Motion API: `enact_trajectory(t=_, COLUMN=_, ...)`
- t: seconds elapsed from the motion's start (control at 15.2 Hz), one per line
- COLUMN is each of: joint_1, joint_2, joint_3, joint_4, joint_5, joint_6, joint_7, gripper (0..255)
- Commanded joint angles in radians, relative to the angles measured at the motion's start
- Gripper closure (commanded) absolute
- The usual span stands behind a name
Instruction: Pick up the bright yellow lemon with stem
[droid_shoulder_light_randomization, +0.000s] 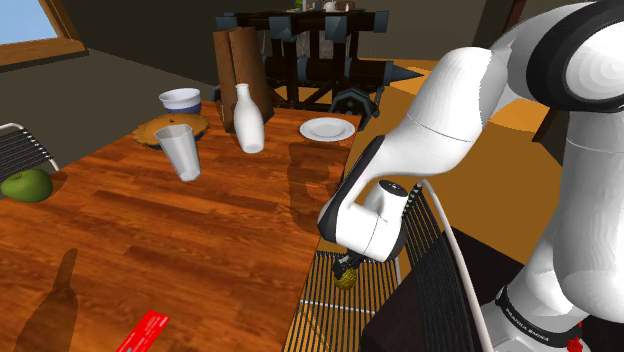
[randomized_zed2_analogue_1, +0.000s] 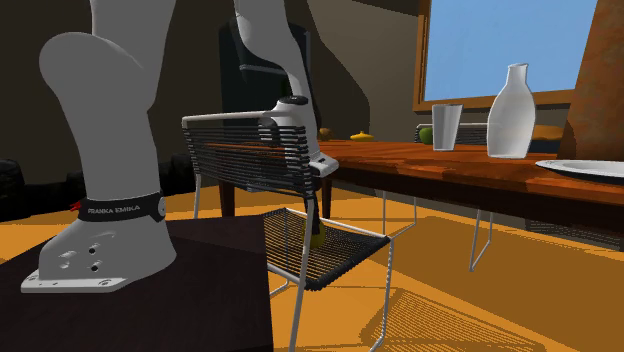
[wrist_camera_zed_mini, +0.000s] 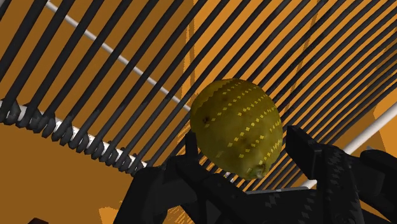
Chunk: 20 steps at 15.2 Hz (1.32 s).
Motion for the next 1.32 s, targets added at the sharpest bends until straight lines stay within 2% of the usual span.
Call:
enact_trajectory(t=0.0, joint_1=0.000, joint_2=0.002, joint_3=0.000, joint_4=-0.001, joint_5=-0.001, joint_6=-0.001, joint_7=0.001, gripper=255)
enact_trajectory(t=0.13, joint_1=0.000, joint_2=-0.001, joint_3=0.001, joint_4=-0.004, joint_5=-0.009, joint_6=-0.001, joint_7=0.010, gripper=255)
enact_trajectory(t=0.26, joint_1=0.007, joint_2=-0.053, joint_3=-0.008, joint_4=-0.060, joint_5=-0.191, joint_6=-0.020, joint_7=0.202, gripper=255)
enact_trajectory(t=0.33, joint_1=0.032, joint_2=-0.080, joint_3=-0.035, joint_4=-0.083, joint_5=-0.263, joint_6=-0.035, joint_7=0.278, gripper=255)
enact_trajectory(t=0.53, joint_1=0.113, joint_2=-0.156, joint_3=-0.128, joint_4=-0.138, joint_5=-0.445, joint_6=-0.079, joint_7=0.466, gripper=255)
enact_trajectory(t=0.73, joint_1=0.172, joint_2=-0.227, joint_3=-0.207, joint_4=-0.182, joint_5=-0.619, joint_6=-0.117, joint_7=0.630, gripper=255)
enact_trajectory(t=0.86, joint_1=0.200, joint_2=-0.273, joint_3=-0.252, joint_4=-0.207, joint_5=-0.734, joint_6=-0.141, joint_7=0.733, gripper=255)
enact_trajectory(t=1.06, joint_1=0.209, joint_2=-0.339, joint_3=-0.290, joint_4=-0.236, joint_5=-0.898, joint_6=-0.179, joint_7=0.872, gripper=255)
enact_trajectory(t=1.12, joint_1=0.203, joint_2=-0.361, joint_3=-0.294, joint_4=-0.243, joint_5=-0.946, joint_6=-0.193, joint_7=0.912, gripper=255)
enact_trajectory(t=1.25, joint_1=0.196, joint_2=-0.364, joint_3=-0.288, joint_4=-0.244, joint_5=-0.953, joint_6=-0.195, joint_7=0.918, gripper=255)
